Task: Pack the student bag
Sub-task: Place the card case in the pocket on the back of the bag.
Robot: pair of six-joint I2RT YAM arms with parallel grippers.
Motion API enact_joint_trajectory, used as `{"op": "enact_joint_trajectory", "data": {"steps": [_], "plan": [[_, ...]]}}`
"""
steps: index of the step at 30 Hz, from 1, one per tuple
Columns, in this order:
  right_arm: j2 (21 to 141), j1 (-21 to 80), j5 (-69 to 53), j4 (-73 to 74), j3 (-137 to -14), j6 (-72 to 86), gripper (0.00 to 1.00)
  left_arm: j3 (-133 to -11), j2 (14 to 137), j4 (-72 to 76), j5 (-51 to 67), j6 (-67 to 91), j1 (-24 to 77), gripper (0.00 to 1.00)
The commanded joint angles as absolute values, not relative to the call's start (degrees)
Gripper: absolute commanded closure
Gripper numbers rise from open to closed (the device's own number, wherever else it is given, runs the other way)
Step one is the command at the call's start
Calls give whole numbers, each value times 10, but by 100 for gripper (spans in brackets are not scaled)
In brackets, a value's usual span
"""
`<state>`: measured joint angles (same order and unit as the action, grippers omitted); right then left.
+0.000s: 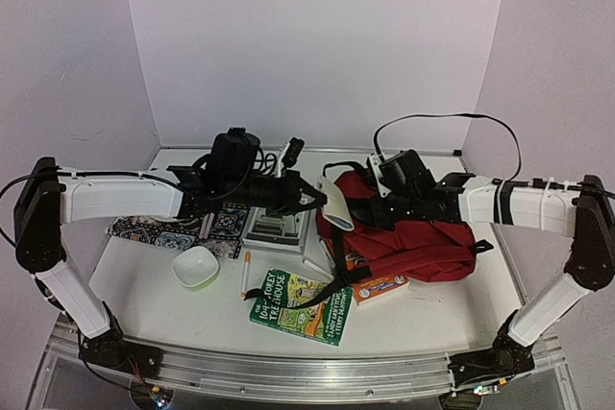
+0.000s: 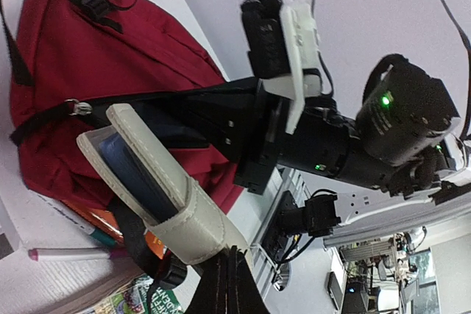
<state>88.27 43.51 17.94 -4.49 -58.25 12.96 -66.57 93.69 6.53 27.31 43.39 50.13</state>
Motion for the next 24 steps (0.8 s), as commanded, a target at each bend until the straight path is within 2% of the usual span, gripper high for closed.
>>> {"op": "enact_joint_trajectory", "data": {"steps": [1, 18, 24], "plan": [[889, 440, 161, -93, -624, 149, 100, -670, 930, 139, 324, 421, 512, 100], [856, 441, 110, -108, -615, 166, 100, -706, 1048, 169, 347, 416, 513, 100], [850, 441, 87, -113, -610, 172, 100, -683, 1045, 172, 273, 450, 506, 100]]}}
